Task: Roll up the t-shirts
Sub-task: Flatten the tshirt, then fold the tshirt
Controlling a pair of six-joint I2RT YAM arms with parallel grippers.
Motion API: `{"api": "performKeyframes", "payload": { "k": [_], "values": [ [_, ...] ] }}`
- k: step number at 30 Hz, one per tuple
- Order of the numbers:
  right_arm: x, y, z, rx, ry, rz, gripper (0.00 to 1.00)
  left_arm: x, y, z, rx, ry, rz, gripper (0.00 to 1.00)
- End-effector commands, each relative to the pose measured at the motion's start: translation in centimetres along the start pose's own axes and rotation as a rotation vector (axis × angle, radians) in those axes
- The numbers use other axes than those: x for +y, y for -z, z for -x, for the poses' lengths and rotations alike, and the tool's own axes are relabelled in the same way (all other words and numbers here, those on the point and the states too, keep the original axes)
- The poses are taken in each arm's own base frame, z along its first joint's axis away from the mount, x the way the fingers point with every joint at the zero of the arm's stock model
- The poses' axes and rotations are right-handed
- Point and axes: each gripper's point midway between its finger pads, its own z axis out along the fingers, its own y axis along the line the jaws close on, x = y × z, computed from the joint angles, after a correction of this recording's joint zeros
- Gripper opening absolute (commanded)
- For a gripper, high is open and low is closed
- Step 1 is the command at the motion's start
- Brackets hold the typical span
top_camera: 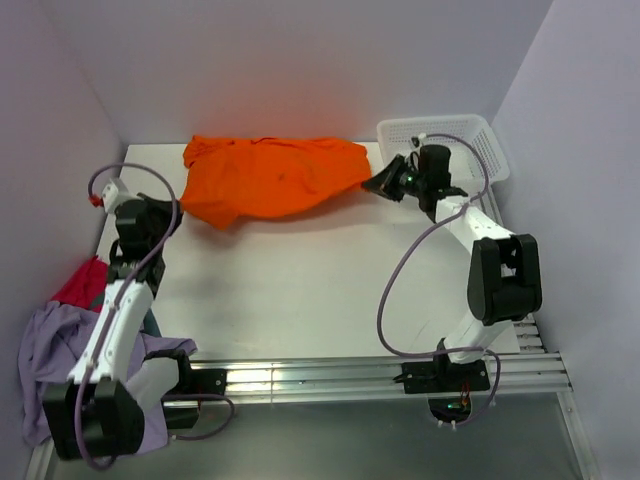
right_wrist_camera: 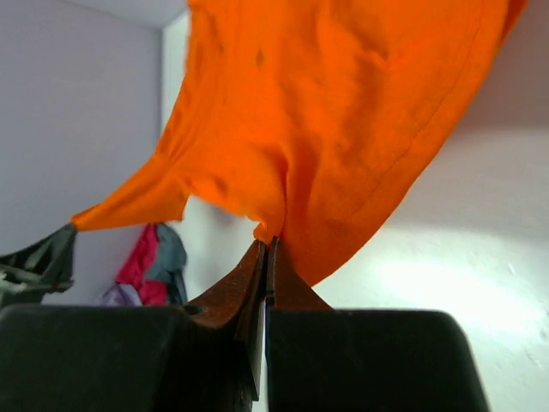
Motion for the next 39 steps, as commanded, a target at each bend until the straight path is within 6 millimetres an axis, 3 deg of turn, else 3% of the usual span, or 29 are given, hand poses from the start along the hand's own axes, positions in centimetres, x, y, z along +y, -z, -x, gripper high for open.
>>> {"api": "performKeyframes", "payload": {
  "k": [1,2,3,4,5,6,7,9,10,17,27,31,39],
  "values": [
    [1.6,1.8,-0.4,-0.065,0.112,0.062,0.00,-4.1,5.4,4.5,-0.179,0.078,-0.167,0.00],
    [1.2,2.2,-1.2,-0.062,0.130,0.042,0.00,-2.9,5.6,3.1,-0.149,0.074,-0.142,0.00],
    [0.6,2.0,-2.8,-0.035,0.130,0.018,0.00,-3.1,6.7,2.8,-0.145,0.088,-0.170,0.00],
    [-1.4,1.9,-4.6,-0.015,0.116,-0.038,0.00,-2.8,7.1,2.5,-0.139,0.090,-0.175,0.00],
    [-3.5,2.3,-7.5,0.021,0.120,-0.093,0.00,-1.0,7.8,0.7,-0.095,0.093,-0.145,0.00],
    [-3.5,2.3,-7.6,0.023,0.118,-0.096,0.00,-1.0,7.8,0.7,-0.094,0.093,-0.145,0.00],
    [-4.9,2.5,-9.5,0.058,0.107,-0.130,0.00,-0.3,8.2,-0.1,-0.065,0.089,-0.122,0.00],
    [-6.0,3.0,-10.8,0.071,0.118,-0.165,0.00,1.2,8.6,-1.5,-0.016,0.062,-0.076,0.00],
    [-6.9,3.4,-12.5,0.099,0.116,-0.190,0.00,1.5,9.0,-1.7,-0.010,0.061,-0.069,0.00],
    [-8.2,6.7,-16.6,0.111,0.178,-0.248,0.00,3.5,12.1,-1.9,-0.004,0.040,-0.002,0.00],
    [-9.4,9.1,-18.5,0.111,0.194,-0.274,0.00,6.7,13.6,-2.8,0.028,0.120,0.181,0.00],
    [-9.4,10.0,-18.1,0.079,0.224,-0.289,0.00,6.4,14.2,-2.2,0.017,0.121,0.182,0.00],
    [-9.6,10.1,-17.8,0.087,0.242,-0.316,0.00,7.5,13.2,-2.7,0.042,0.100,0.255,0.00]
  ]
}}
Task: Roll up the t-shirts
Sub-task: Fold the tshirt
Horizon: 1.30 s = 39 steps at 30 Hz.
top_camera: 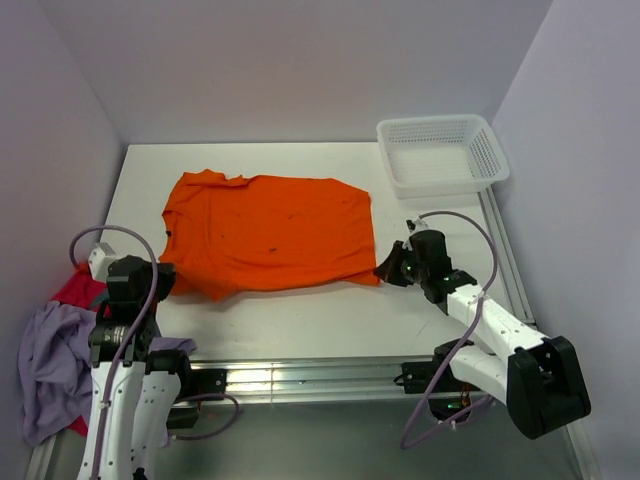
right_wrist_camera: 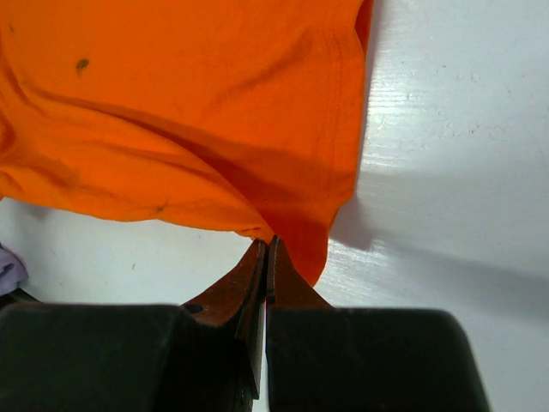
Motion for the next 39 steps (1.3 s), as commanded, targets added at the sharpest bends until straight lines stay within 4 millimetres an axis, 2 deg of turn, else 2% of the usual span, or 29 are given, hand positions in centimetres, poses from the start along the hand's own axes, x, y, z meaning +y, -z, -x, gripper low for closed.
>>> {"api": "performKeyframes", "payload": {
  "k": [1,3,7,11,17,28,29,32,35,39],
  "values": [
    [-0.1,-0.2,0.7,-0.006,0.024,-0.024,0.00,-0.5,-0.1,1.4,-0.037,-0.001,0.040,0.00],
    [0.2,-0.5,1.2,-0.007,0.025,-0.017,0.00,-0.3,-0.5,1.8,-0.047,-0.017,0.071,0.00],
    [0.6,-1.0,2.1,-0.010,0.034,-0.021,0.00,-1.5,-0.7,3.4,-0.096,-0.055,0.059,0.00],
    [1.3,-1.4,3.5,-0.025,0.039,-0.024,0.00,-2.7,-1.6,4.0,-0.104,-0.076,0.046,0.00],
    [2.3,-2.7,6.3,-0.042,0.040,-0.039,0.00,-3.6,-4.6,2.9,-0.043,-0.114,0.048,0.00],
    [2.1,-5.2,7.8,-0.003,0.023,-0.092,0.00,-5.6,-7.6,3.2,-0.054,-0.166,0.009,0.00],
    [2.1,-5.4,8.0,-0.003,0.022,-0.092,0.00,-6.1,-7.9,2.2,-0.023,-0.182,-0.005,0.00],
    [1.7,-6.3,8.2,0.011,0.015,-0.117,0.00,-6.5,-8.9,1.4,-0.008,-0.191,-0.005,0.00],
    [1.7,-6.9,8.5,0.018,0.008,-0.126,0.00,-6.9,-9.8,1.4,-0.021,-0.216,0.008,0.00],
    [1.7,-7.6,8.9,0.019,0.000,-0.133,0.00,-8.4,-10.3,2.7,-0.071,-0.236,0.023,0.00]
  ]
}}
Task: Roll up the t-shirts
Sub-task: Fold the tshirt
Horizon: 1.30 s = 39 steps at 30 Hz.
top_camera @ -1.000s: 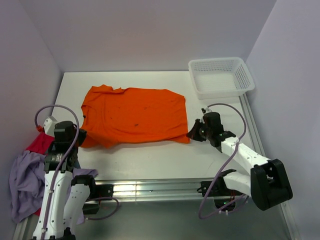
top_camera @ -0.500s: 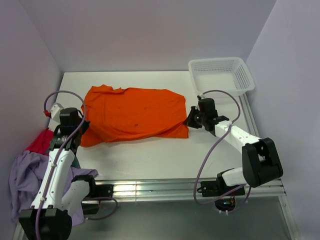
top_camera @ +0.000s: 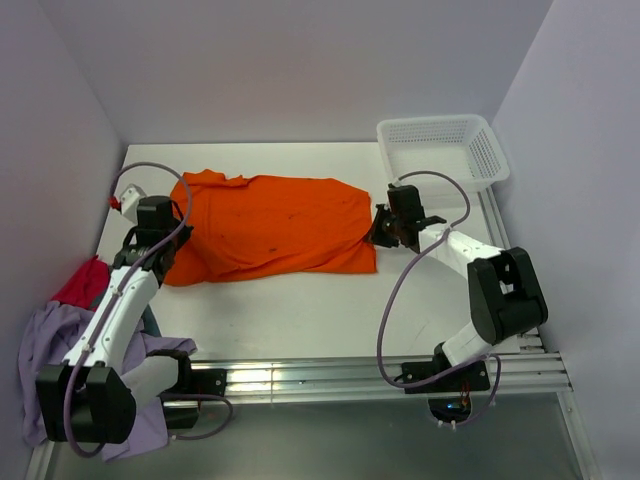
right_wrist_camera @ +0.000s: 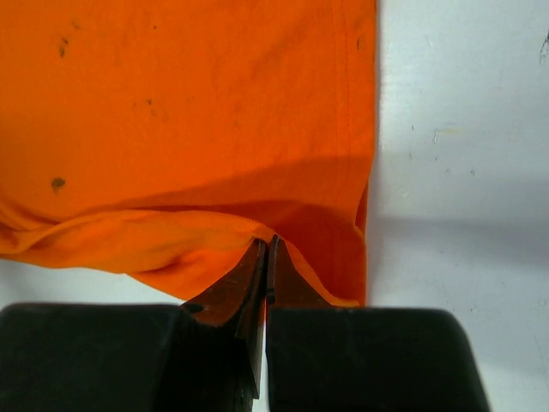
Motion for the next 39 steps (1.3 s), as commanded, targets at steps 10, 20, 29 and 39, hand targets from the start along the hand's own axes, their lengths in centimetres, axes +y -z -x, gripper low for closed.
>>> {"api": "performKeyframes", "payload": {
  "k": [10,20,29,39],
  "values": [
    [0.8,-0.7,2.8,-0.075,-0.008,-0.007,0.00,-5.6,-0.6,5.9,-0.194,-0.056,-0.014,0.00],
    [-0.4,-1.2,2.6,-0.095,-0.041,-0.040,0.00,-6.7,-2.9,5.7,-0.199,-0.090,0.022,0.00],
    [-0.9,-1.9,2.0,-0.081,-0.057,-0.042,0.00,-7.7,-4.6,5.8,-0.201,-0.092,0.033,0.00],
    [-1.3,-1.2,2.3,-0.115,-0.066,-0.056,0.00,-9.2,-5.9,5.9,-0.192,-0.108,0.009,0.00]
  ]
}}
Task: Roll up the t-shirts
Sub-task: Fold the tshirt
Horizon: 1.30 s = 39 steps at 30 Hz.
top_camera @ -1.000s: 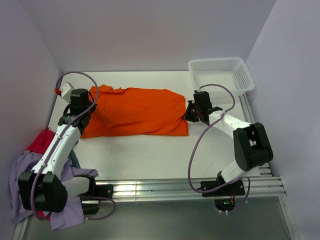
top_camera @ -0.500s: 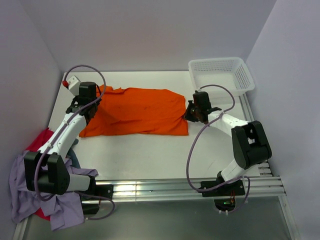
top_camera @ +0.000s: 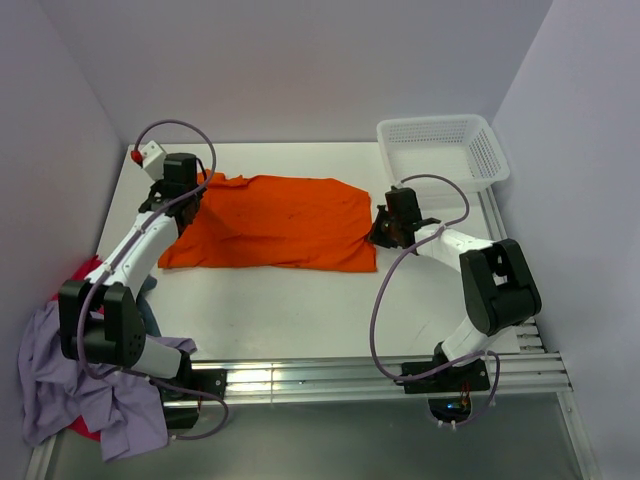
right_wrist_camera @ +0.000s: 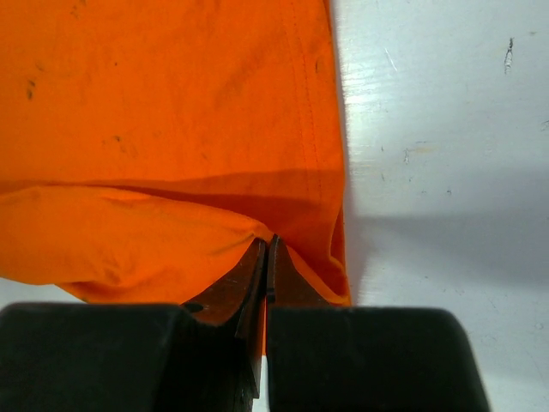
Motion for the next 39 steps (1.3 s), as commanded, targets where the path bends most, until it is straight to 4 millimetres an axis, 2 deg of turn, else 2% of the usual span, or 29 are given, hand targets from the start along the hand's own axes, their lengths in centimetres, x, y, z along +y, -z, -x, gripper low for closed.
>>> {"api": "performKeyframes", "payload": {
  "k": [1,6,9,16,23,28,31,32,34,35,36,37,38,39],
  "values": [
    [0.3,0.8,2.0,-0.076,-0.007,0.010,0.00,-2.2,-0.1,2.6,-0.062,0.018,-0.048,0.00],
    [0.3,0.4,1.7,-0.059,-0.008,0.013,0.00,-2.8,-0.1,3.7,-0.085,0.005,-0.049,0.00],
    [0.4,0.2,1.6,-0.050,-0.008,0.017,0.00,-3.2,-0.5,3.8,-0.080,-0.010,-0.044,0.00],
    [0.4,0.2,1.8,-0.056,-0.008,0.017,0.00,-4.0,-1.9,3.3,-0.065,-0.038,-0.040,0.00],
    [0.6,-0.4,1.7,-0.028,-0.011,0.017,0.03,-3.6,-4.2,2.4,-0.068,-0.069,0.026,0.00],
    [0.7,0.0,2.1,-0.044,-0.007,0.013,0.02,-5.0,-5.9,1.8,-0.055,-0.079,0.007,0.00],
    [0.5,0.0,2.0,-0.040,-0.006,0.008,0.10,-5.8,-6.6,1.3,-0.038,-0.089,-0.018,0.01],
    [0.5,0.1,2.0,-0.042,-0.006,0.006,0.25,-5.7,-7.0,0.2,0.004,-0.128,-0.023,0.07],
    [0.5,0.4,2.1,-0.047,-0.008,0.006,0.34,-6.4,-7.1,0.3,0.023,-0.164,-0.043,0.18],
    [0.5,0.5,2.1,-0.053,-0.009,0.006,0.42,-6.3,-7.2,0.2,0.024,-0.187,-0.045,0.33],
    [0.5,1.0,2.2,-0.063,-0.009,0.010,0.46,-6.5,-7.2,0.3,0.018,-0.187,-0.053,0.72],
    [0.4,1.3,2.2,-0.068,-0.011,0.006,0.49,-6.4,-7.1,0.3,0.016,-0.192,-0.059,0.87],
    [0.5,1.6,2.1,-0.071,-0.013,0.007,0.52,-6.5,-7.0,0.5,0.009,-0.191,-0.068,0.93],
    [0.3,2.1,1.7,-0.076,-0.021,0.013,0.54,-6.5,-6.7,1.1,-0.001,-0.180,-0.076,0.95]
  ]
}}
